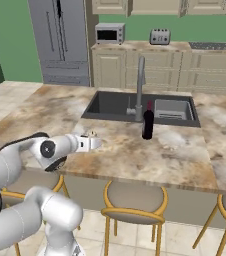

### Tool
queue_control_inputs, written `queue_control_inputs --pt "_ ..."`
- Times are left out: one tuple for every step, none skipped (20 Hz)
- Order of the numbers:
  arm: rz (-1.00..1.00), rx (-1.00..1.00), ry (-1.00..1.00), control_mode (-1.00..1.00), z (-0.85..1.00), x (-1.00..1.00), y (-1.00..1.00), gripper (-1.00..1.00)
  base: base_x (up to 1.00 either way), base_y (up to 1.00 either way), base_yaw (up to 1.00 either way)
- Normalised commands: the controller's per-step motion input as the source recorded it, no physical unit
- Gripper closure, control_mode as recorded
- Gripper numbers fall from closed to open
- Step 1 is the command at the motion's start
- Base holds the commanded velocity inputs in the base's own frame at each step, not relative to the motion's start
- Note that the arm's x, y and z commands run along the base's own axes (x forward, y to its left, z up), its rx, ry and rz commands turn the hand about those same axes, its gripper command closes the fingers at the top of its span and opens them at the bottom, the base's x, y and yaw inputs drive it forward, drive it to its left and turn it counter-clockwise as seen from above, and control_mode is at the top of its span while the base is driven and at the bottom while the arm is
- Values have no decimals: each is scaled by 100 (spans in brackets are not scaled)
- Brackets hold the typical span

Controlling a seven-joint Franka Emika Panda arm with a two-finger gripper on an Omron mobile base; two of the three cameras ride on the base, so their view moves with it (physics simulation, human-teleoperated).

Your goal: Get the candle and the wine from the cabinet and move them to the dining counter.

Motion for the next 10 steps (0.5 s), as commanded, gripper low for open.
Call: queue_control_inputs --pt "-3 0 24 -100 100 0 -22 -100 0 0 0" --pt "-5 0 25 -100 100 0 -16 -100 0 0 0" --pt "-5 0 26 -100 100 0 -10 -100 0 0 0" --pt "-4 0 26 -100 100 0 -10 -100 0 0 0" --pt "-3 0 29 -100 100 -5 -16 -100 0 0 0" --pt "-3 0 30 -100 100 -10 -20 -100 0 0 0" --pt "-3 0 30 -100 100 -14 -19 -100 0 0 0" --pt "-3 0 29 -100 100 -13 -14 -100 0 0 0" --pt "-3 0 29 -100 100 -13 -16 -100 0 0 0" --pt "-2 0 31 -100 100 -16 -18 -100 0 0 0"
